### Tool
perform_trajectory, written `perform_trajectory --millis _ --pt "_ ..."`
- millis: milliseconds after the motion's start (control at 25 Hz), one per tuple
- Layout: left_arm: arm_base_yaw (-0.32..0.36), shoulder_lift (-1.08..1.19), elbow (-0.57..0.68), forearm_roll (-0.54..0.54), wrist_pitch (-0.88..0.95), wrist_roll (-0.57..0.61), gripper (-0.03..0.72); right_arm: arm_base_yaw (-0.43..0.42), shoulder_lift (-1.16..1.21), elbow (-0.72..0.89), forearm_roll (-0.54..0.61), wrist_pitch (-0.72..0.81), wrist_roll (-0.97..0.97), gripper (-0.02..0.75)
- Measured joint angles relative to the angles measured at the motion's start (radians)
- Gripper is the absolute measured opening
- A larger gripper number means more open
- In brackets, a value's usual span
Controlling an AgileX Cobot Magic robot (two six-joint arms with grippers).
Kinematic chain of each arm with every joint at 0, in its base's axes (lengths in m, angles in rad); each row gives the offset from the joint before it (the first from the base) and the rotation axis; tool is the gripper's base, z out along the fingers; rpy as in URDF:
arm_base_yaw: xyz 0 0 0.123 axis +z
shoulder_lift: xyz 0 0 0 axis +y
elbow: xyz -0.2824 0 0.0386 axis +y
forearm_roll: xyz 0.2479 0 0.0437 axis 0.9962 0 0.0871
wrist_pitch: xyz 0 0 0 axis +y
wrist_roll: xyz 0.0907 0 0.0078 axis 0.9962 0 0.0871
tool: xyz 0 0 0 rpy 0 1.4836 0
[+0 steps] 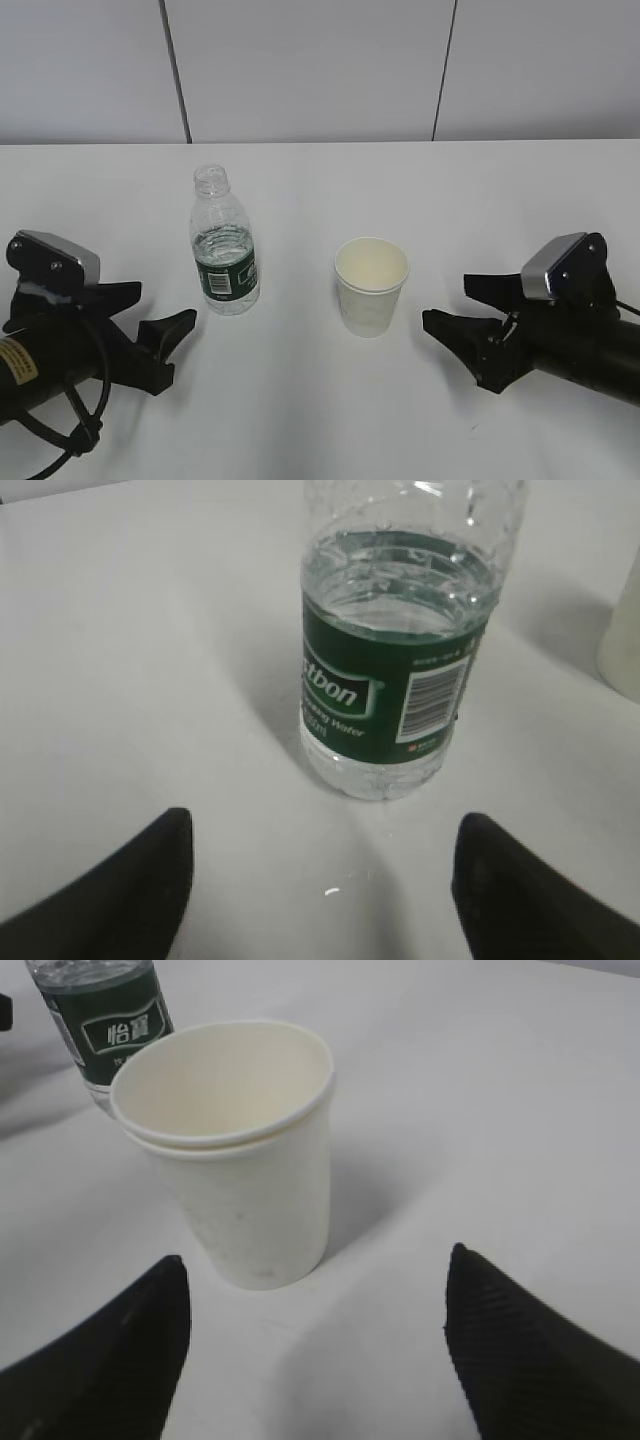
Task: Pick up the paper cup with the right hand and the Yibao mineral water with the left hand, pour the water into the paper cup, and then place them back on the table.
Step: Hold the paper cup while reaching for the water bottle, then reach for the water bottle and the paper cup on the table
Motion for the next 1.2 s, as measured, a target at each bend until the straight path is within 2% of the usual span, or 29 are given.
perform_trajectory --millis 440,1200 --pt "0.000 0.002 -0.086 0.050 0.000 -0.008 0.564 0.000 0.041 -0.001 0.002 0.000 -0.036 0.587" --pt "0.000 0.164 -0.292 0.176 0.000 -0.107 0.565 0.000 0.041 -0.001 0.002 -0.001 -0.075 0.587"
